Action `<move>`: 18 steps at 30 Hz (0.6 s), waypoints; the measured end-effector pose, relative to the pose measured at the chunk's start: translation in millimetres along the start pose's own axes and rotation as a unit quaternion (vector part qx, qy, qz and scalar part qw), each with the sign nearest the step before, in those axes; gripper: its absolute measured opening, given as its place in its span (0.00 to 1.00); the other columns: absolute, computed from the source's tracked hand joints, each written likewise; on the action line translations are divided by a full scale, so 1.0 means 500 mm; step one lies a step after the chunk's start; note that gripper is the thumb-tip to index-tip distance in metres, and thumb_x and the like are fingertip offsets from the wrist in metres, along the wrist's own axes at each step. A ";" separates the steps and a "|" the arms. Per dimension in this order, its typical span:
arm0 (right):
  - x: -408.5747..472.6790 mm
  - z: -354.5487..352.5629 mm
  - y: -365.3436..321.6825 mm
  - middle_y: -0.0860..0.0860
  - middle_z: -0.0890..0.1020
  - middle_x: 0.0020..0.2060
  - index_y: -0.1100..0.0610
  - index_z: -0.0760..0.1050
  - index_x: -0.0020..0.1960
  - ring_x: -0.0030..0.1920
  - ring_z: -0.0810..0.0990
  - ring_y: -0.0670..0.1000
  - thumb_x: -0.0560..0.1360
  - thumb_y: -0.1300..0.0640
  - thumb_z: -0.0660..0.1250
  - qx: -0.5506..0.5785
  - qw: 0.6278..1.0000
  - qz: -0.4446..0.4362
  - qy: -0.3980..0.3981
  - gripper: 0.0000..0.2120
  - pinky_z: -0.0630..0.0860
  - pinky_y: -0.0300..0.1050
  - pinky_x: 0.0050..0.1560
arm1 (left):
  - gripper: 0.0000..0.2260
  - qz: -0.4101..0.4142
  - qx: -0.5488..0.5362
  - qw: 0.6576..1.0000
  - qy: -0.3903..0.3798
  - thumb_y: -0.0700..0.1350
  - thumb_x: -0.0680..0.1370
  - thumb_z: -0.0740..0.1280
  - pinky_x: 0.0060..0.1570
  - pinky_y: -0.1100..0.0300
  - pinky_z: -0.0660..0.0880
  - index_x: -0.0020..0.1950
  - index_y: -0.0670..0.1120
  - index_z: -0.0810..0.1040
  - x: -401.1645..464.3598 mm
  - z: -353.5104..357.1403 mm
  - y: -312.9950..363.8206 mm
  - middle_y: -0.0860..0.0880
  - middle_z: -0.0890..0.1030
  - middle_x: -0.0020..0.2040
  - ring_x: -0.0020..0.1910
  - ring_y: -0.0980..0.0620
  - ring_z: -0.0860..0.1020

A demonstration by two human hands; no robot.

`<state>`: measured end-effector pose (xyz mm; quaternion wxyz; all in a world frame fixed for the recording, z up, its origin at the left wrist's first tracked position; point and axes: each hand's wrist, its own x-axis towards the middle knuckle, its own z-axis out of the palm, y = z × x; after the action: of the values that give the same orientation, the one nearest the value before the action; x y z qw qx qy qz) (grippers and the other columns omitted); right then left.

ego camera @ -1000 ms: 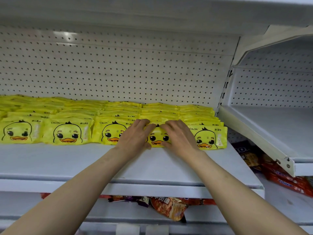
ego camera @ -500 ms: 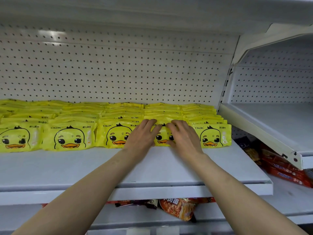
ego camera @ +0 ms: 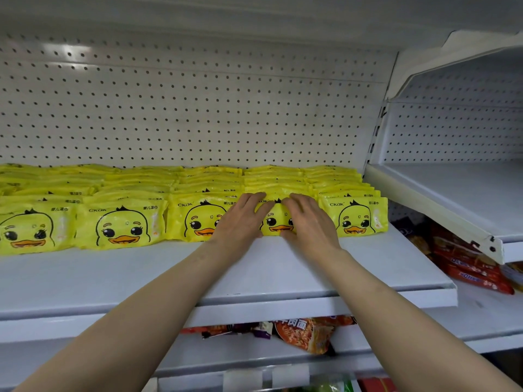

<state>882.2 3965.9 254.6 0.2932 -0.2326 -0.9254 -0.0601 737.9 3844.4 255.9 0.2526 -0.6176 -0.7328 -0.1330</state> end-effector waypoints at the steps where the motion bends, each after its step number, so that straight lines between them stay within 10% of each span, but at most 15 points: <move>1: -0.001 -0.001 -0.001 0.53 0.73 0.66 0.55 0.71 0.66 0.67 0.70 0.56 0.65 0.52 0.77 0.000 1.000 0.000 -0.001 0.32 0.77 0.51 0.54 | 0.37 -0.003 -0.003 1.000 -0.001 0.43 0.61 0.81 0.53 0.47 0.78 0.69 0.44 0.72 0.000 -0.001 0.002 0.41 0.73 0.67 0.64 0.40 0.72; 6: 0.004 -0.010 -0.003 0.53 0.73 0.66 0.55 0.72 0.65 0.67 0.70 0.56 0.66 0.50 0.75 0.016 1.000 0.000 0.003 0.29 0.77 0.52 0.55 | 0.36 -0.011 -0.011 1.000 -0.003 0.46 0.68 0.77 0.64 0.48 0.71 0.73 0.46 0.67 -0.007 -0.021 0.001 0.42 0.66 0.73 0.70 0.41 0.65; 18: 0.067 0.002 -0.176 0.54 0.70 0.71 0.55 0.73 0.67 0.72 0.65 0.55 0.71 0.48 0.74 0.093 0.988 -0.119 -0.039 0.27 0.70 0.52 0.64 | 0.36 -0.106 0.050 0.993 0.005 0.51 0.59 0.82 0.49 0.45 0.79 0.65 0.46 0.75 -0.154 -0.088 -0.160 0.41 0.77 0.61 0.56 0.38 0.76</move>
<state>816.6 3901.7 275.3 0.2686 -0.0949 -0.9586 0.0013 677.6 3741.3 260.9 0.2716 -0.5227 -0.7983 -0.1251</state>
